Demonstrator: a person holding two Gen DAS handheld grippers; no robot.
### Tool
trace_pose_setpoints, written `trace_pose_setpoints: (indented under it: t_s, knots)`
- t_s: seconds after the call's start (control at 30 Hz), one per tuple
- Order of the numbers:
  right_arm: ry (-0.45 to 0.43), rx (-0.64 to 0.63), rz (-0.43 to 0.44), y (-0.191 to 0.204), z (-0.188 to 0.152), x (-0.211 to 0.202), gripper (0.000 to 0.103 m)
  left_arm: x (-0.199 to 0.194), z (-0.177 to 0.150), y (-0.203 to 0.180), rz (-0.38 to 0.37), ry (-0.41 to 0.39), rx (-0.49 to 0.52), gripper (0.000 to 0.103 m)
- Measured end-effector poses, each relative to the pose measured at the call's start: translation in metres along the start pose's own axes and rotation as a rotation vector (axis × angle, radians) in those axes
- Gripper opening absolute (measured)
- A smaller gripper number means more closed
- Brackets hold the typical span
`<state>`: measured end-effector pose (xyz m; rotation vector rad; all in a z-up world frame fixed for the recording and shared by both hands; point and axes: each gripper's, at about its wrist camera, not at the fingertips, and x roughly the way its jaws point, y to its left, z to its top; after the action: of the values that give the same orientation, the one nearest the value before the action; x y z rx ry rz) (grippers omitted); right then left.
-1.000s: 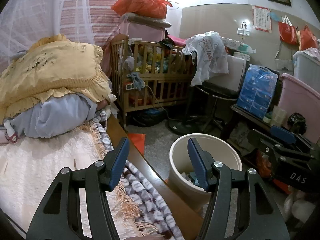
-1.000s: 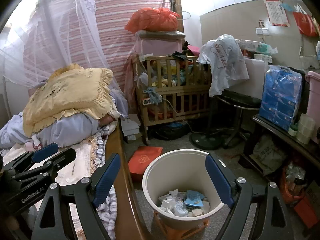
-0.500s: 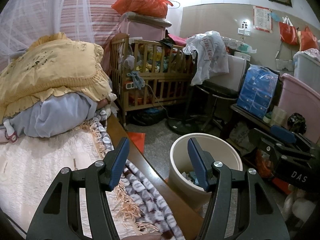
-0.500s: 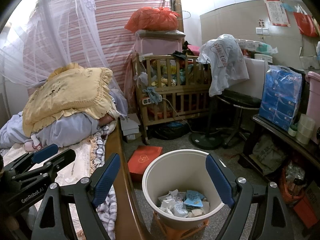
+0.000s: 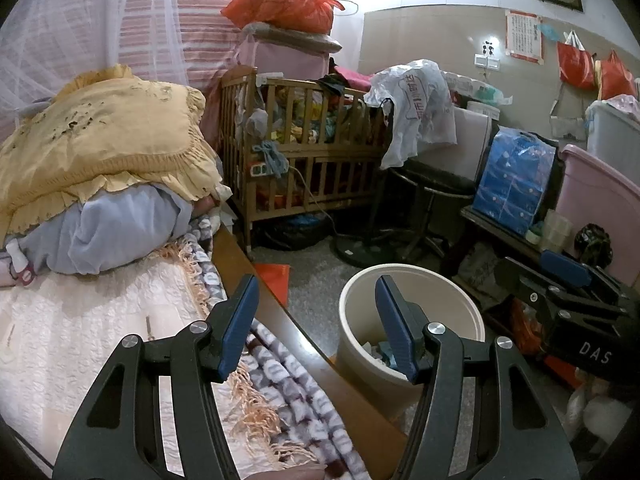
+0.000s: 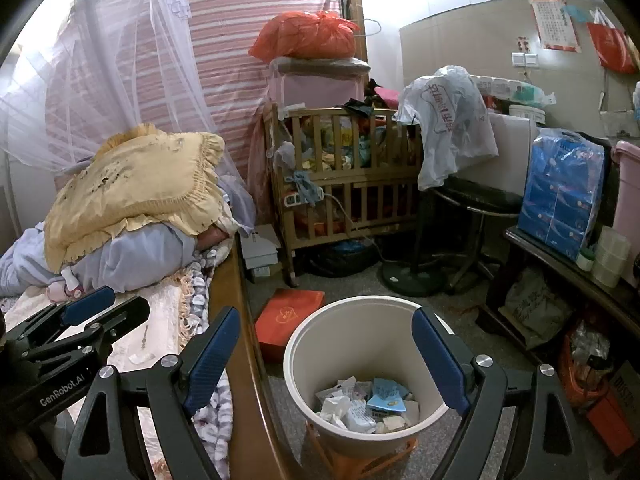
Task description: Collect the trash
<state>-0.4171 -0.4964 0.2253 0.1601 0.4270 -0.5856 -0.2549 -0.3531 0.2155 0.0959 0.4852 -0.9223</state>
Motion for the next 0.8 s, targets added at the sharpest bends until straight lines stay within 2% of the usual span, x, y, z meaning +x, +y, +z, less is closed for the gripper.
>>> trace_pose_setpoints:
  t_s: [0.8]
  knots:
    - [0.006,-0.002,0.001,-0.0024,0.0009,0.0014,0.086,0.0049,-0.0066,-0.0027,-0.010,0.016,-0.003,0.059]
